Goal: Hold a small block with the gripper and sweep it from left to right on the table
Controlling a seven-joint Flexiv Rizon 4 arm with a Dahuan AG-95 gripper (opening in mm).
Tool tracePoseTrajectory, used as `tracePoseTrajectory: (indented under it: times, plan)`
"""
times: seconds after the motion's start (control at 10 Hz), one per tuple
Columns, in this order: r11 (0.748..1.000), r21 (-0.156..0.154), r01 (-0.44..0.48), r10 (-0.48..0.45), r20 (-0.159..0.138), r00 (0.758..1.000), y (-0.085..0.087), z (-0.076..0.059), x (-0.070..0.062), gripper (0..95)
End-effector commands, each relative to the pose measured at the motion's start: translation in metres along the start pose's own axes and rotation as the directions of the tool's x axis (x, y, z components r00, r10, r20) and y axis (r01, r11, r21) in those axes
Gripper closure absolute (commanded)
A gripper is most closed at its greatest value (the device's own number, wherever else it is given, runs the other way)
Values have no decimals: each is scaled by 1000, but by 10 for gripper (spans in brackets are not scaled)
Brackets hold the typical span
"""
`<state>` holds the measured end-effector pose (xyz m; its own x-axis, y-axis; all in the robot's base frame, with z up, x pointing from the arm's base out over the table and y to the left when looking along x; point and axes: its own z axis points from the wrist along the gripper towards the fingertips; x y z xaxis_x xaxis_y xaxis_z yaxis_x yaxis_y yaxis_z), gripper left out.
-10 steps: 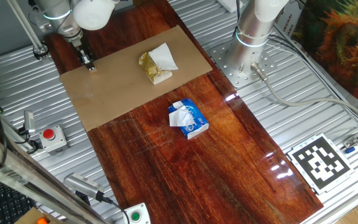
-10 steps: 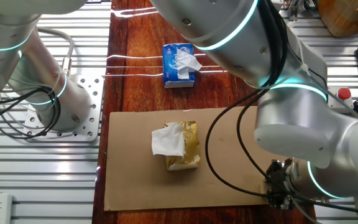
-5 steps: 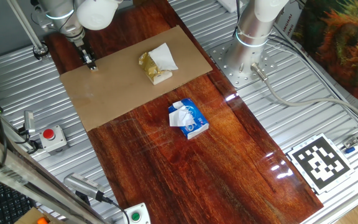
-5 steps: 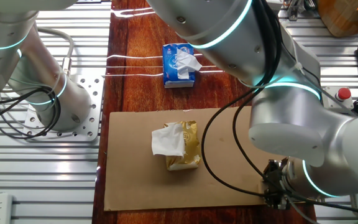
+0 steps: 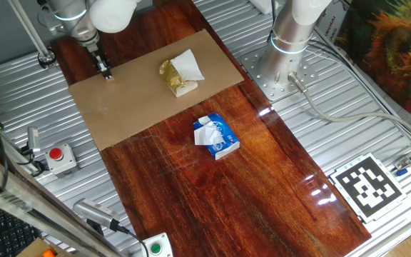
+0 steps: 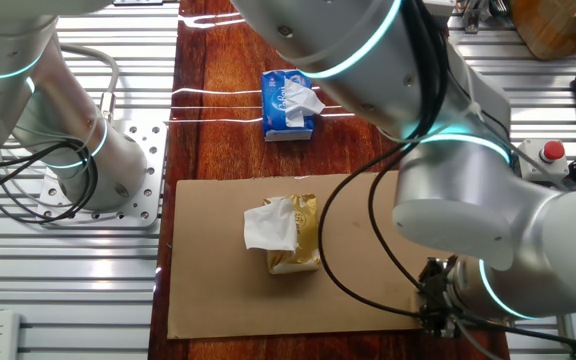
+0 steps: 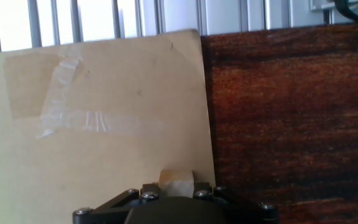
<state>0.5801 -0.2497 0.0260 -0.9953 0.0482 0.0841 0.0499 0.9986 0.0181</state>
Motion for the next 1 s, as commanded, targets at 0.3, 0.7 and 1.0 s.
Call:
tracePoseTrajectory:
  times: [0.3, 0.7, 1.0]
  plan:
    - [1000, 0, 1, -1, 16, 1000, -2, 2, 4, 760]
    - [1000, -3, 0, 0, 1, 1000, -2, 4, 10, 760]
    - [1000, 14, 7, -7, 21, 1000, -3, 5, 15, 760]
